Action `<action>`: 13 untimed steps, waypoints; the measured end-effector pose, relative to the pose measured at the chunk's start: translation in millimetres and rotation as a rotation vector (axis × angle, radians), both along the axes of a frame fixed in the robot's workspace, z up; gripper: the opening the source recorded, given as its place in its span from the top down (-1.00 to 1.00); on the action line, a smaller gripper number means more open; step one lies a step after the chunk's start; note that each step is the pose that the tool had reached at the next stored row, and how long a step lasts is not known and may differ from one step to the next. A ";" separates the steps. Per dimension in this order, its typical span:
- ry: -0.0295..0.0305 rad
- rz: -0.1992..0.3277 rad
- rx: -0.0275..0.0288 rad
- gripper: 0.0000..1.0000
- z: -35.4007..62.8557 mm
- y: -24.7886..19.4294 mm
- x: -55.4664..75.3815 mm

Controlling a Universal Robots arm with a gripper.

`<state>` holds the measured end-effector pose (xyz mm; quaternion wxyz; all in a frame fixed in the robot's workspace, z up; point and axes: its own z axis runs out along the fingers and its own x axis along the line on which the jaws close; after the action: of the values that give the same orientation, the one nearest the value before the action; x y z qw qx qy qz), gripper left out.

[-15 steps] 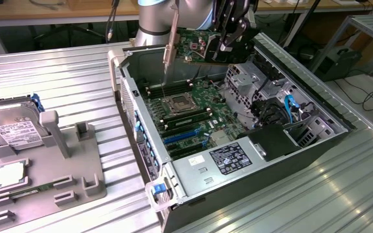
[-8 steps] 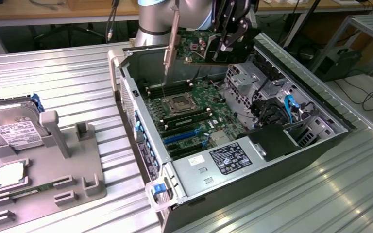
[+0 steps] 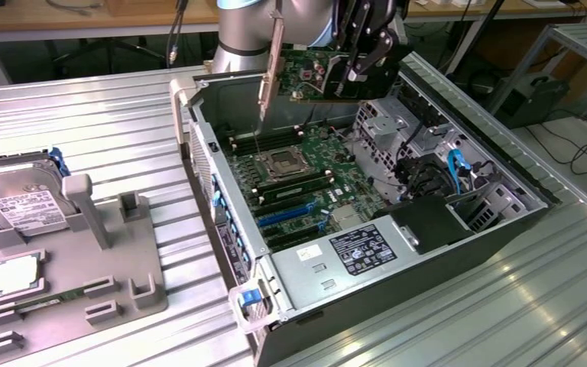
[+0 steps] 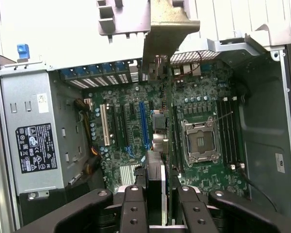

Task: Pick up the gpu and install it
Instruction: 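Insert the gpu into the slot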

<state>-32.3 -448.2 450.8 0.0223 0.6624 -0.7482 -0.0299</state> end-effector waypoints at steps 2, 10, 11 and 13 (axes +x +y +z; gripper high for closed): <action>0.0000 0.010 0.0000 0.44 0.0 0.0 0.0; -0.0118 0.064 -0.0006 0.44 -1.4 -0.2 0.0; -0.0165 0.067 -0.0007 0.44 -1.7 -0.2 0.0; -0.0243 0.077 -0.0007 0.44 -2.7 -0.2 0.0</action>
<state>-32.2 -448.3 448.1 0.0146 0.6912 -0.7222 -0.0207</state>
